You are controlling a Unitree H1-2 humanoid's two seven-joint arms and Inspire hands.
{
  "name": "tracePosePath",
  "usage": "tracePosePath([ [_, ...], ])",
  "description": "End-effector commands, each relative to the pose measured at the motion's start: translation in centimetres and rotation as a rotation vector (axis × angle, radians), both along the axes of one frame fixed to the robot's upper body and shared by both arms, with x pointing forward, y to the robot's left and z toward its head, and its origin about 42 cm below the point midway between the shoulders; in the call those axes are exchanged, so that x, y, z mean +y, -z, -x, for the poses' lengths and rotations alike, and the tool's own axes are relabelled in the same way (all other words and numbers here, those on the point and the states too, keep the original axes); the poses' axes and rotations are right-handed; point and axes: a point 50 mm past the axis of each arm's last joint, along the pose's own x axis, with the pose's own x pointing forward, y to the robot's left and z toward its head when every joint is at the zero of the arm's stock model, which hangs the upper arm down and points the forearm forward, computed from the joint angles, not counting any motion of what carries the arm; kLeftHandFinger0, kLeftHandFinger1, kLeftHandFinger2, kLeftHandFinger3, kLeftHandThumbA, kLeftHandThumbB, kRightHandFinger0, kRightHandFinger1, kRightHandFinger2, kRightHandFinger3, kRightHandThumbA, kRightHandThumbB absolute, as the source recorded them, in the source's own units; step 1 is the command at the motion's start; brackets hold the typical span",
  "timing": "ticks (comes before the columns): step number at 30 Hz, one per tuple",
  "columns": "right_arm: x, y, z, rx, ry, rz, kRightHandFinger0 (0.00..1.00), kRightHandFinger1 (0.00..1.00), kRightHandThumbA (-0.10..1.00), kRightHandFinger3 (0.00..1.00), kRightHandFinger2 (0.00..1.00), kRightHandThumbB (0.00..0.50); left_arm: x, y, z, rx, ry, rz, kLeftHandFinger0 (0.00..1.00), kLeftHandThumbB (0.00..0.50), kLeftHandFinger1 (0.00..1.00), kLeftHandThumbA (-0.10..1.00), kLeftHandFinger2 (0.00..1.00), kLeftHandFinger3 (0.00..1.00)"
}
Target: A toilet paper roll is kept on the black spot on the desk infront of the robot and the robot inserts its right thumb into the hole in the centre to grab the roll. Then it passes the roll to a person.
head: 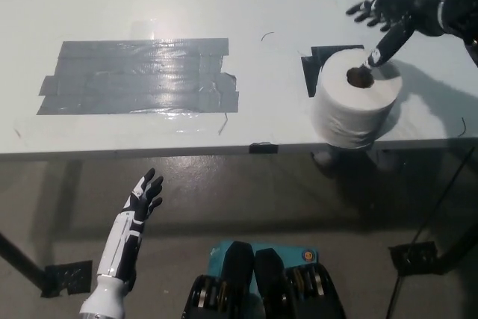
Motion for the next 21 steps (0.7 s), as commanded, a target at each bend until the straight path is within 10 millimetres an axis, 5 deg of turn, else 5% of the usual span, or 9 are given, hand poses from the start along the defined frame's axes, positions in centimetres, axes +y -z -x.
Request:
tracePosePath([
  [1,1.48,-6.82,-0.55,0.012,-0.091,0.137,1.0,1.0,1.0,1.0,1.0,0.343,-0.24,-2.04,-0.63,-0.078,0.039,-0.046,1.0,0.093,1.0,1.0,1.0,1.0],
  [21,1.44,-5.94,-0.78,0.026,-0.108,0.126,1.0,1.0,1.0,1.0,1.0,0.327,-0.37,-2.51,-1.06,-0.084,0.048,-0.048,1.0,0.089,1.0,1.0,1.0,1.0],
])
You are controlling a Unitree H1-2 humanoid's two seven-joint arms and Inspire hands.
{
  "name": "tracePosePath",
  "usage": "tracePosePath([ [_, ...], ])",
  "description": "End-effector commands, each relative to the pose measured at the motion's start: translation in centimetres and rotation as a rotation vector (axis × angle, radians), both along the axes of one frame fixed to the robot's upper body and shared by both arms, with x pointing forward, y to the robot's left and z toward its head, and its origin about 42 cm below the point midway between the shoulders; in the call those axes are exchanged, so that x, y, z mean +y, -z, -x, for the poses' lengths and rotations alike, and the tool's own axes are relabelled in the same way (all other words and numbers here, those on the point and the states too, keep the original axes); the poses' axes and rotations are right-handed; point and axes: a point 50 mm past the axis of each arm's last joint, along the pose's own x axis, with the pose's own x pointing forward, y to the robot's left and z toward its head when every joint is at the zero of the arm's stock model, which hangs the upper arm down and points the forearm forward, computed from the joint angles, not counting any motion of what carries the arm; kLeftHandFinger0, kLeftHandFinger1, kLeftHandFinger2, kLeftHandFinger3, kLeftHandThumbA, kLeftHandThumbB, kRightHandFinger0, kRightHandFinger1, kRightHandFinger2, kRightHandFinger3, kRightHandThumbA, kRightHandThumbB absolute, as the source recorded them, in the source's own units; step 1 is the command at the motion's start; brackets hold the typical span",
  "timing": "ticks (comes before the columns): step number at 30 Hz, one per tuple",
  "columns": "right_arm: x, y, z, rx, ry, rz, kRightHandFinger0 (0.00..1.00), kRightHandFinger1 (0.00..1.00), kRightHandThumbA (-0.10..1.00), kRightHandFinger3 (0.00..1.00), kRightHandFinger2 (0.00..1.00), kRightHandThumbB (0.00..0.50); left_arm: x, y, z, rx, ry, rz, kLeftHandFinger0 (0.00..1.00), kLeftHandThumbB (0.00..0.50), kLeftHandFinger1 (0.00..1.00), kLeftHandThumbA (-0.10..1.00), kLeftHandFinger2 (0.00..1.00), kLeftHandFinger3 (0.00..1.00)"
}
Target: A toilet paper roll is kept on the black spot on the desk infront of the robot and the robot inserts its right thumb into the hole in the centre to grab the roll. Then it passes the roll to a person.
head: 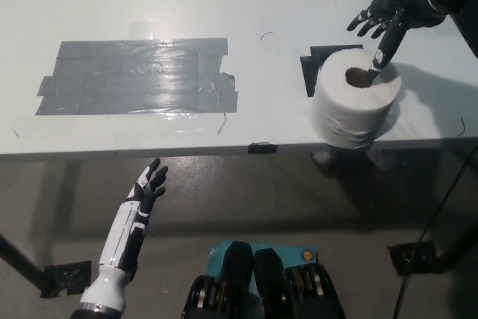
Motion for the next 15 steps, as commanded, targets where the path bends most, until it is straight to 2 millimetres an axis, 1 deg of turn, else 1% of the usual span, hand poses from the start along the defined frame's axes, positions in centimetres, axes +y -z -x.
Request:
tracePosePath([
  [1,0.0,-3.3,-0.2,-0.062,-0.053,-0.008,1.0,1.0,1.0,1.0,1.0,0.334,-0.2,-1.4,-0.1,-0.047,0.023,-0.015,1.0,0.089,1.0,1.0,1.0,1.0],
  [3,0.0,-3.1,-0.2,-0.062,-0.035,0.017,1.0,1.0,1.0,1.0,1.0,0.36,-0.2,-1.4,-0.1,-0.05,0.026,-0.017,1.0,0.091,1.0,1.0,1.0,1.0],
  [4,0.0,-3.0,-0.3,-0.07,-0.033,0.02,1.0,1.0,1.0,1.0,1.0,0.36,-0.2,-1.4,-0.1,-0.053,0.026,-0.019,1.0,0.092,1.0,1.0,1.0,1.0],
  [5,-0.1,-2.9,-0.3,-0.078,-0.039,0.016,1.0,1.0,1.0,1.0,1.0,0.346,-0.2,-1.4,-0.1,-0.054,0.026,-0.02,1.0,0.094,1.0,1.0,1.0,1.0],
  [7,0.0,-2.8,-0.3,-0.099,-0.053,0.0,1.0,1.0,1.0,1.0,1.0,0.345,-0.2,-1.4,0.0,-0.052,0.027,-0.016,1.0,0.092,1.0,1.0,1.0,1.0],
  [9,0.0,-2.7,-0.5,-0.146,-0.014,-0.041,1.0,1.0,1.0,1.0,1.0,0.375,-0.2,-1.4,-0.1,-0.051,0.028,-0.014,1.0,0.087,1.0,1.0,1.0,1.0],
  [12,0.2,-2.3,-0.6,-0.159,0.037,-0.089,1.0,1.0,1.0,1.0,1.0,0.368,-0.2,-1.4,-0.1,-0.045,0.026,-0.013,1.0,0.091,1.0,1.0,1.0,1.0],
  [15,0.3,-1.8,-0.7,-0.16,0.047,-0.091,1.0,1.0,1.0,1.0,1.0,0.371,-0.2,-1.4,-0.1,-0.047,0.025,-0.014,1.0,0.086,1.0,1.0,1.0,1.0],
])
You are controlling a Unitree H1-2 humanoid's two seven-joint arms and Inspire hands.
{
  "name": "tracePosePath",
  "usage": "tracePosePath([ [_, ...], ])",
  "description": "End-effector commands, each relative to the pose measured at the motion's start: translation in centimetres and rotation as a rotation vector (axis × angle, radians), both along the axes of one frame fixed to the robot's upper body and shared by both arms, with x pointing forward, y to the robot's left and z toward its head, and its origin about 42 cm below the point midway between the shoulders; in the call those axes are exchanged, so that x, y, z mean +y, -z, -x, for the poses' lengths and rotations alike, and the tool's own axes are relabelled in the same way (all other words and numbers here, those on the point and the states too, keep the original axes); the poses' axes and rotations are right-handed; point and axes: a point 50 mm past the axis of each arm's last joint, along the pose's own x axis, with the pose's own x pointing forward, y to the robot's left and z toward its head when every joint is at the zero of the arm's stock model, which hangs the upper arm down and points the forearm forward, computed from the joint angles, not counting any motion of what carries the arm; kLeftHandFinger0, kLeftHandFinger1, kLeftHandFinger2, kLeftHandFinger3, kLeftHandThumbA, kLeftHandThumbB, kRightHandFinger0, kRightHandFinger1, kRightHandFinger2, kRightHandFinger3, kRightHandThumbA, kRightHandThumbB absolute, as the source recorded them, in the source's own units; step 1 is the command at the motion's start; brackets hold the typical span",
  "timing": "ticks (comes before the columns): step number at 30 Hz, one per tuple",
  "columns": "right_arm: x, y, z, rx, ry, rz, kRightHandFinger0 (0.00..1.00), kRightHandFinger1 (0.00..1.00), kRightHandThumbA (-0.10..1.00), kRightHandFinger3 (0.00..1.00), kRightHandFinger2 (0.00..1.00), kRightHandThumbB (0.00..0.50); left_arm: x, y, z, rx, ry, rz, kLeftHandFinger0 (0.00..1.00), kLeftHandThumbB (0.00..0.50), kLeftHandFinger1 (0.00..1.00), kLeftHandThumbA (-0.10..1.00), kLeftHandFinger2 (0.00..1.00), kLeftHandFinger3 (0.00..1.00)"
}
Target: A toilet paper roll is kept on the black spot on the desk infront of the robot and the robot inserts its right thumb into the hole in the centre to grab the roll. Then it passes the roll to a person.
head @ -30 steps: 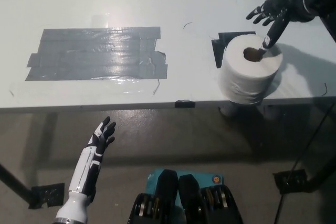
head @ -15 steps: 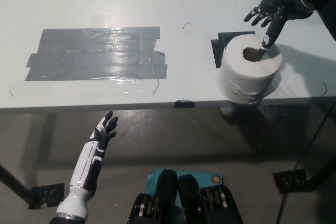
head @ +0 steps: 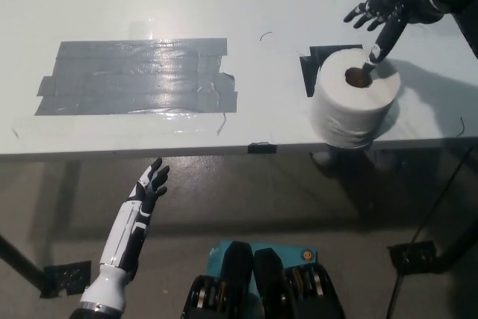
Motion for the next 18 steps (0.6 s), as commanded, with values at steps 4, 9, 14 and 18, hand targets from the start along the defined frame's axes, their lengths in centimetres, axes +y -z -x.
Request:
tracePosePath([
  [4,0.2,-1.5,-0.5,-0.12,0.047,-0.049,1.0,1.0,1.0,1.0,1.0,0.361,-0.2,-1.2,0.0,-0.044,0.018,-0.01,1.0,0.069,1.0,1.0,1.0,1.0],
  [9,0.4,-1.3,-0.5,-0.149,0.057,-0.088,1.0,1.0,1.0,1.0,1.0,0.375,-0.2,-1.2,0.0,-0.04,0.019,-0.003,1.0,0.072,1.0,1.0,1.0,1.0],
  [14,0.6,-1.2,-0.5,-0.15,0.051,-0.1,1.0,1.0,1.0,1.0,1.0,0.356,-0.3,-1.3,-0.1,-0.042,0.019,-0.003,1.0,0.069,1.0,1.0,1.0,1.0],
  [18,0.8,-0.9,-0.5,-0.164,0.051,-0.06,1.0,1.0,1.0,1.0,1.0,0.376,-0.2,-1.4,-0.2,-0.045,0.022,0.002,1.0,0.06,1.0,1.0,1.0,1.0],
])
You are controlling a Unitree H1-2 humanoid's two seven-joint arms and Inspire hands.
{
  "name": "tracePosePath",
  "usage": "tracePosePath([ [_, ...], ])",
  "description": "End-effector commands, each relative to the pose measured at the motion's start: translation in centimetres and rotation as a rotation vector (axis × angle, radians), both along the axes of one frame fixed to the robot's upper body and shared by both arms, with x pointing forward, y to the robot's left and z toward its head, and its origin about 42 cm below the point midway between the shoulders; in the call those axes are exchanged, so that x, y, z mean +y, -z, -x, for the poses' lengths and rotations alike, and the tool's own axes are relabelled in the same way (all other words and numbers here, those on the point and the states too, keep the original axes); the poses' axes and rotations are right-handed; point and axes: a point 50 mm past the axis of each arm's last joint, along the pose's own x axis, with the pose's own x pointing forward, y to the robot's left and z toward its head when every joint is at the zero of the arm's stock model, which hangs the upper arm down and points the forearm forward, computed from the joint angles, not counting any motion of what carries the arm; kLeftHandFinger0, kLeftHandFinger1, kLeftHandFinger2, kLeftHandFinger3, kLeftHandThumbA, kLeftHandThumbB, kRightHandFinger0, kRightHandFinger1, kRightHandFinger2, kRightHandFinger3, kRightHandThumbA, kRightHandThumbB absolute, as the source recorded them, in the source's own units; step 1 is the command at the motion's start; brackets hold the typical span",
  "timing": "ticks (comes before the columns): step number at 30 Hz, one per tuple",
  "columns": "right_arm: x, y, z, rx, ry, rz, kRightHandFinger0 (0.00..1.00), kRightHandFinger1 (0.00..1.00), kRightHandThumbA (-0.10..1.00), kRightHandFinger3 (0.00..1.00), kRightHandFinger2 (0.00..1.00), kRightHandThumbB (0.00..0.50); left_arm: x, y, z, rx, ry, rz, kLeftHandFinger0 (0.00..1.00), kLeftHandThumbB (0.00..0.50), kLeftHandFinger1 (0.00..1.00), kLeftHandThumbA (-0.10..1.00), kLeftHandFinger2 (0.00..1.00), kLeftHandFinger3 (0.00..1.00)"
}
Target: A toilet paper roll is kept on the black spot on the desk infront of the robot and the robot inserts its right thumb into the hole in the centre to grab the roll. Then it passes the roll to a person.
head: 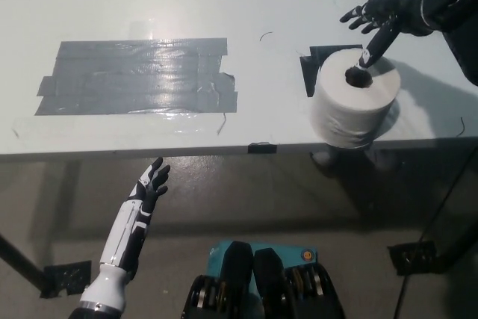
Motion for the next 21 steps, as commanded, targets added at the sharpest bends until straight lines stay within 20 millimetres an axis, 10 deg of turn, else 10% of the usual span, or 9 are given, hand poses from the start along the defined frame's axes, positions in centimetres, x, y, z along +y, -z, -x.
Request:
tracePosePath([
  [1,1.01,-3.68,-0.47,-0.126,-0.01,0.021,1.0,1.0,1.0,1.0,1.0,0.374,-0.14,-1.28,-0.24,-0.044,0.018,0.006,1.0,0.066,1.0,1.0,1.0,1.0],
  [21,1.82,-3.25,-0.54,-0.129,-0.065,0.245,1.0,1.0,1.0,1.0,1.0,0.366,-0.34,-1.78,-0.62,-0.048,0.025,0.003,1.0,0.073,1.0,1.0,1.0,1.0],
])
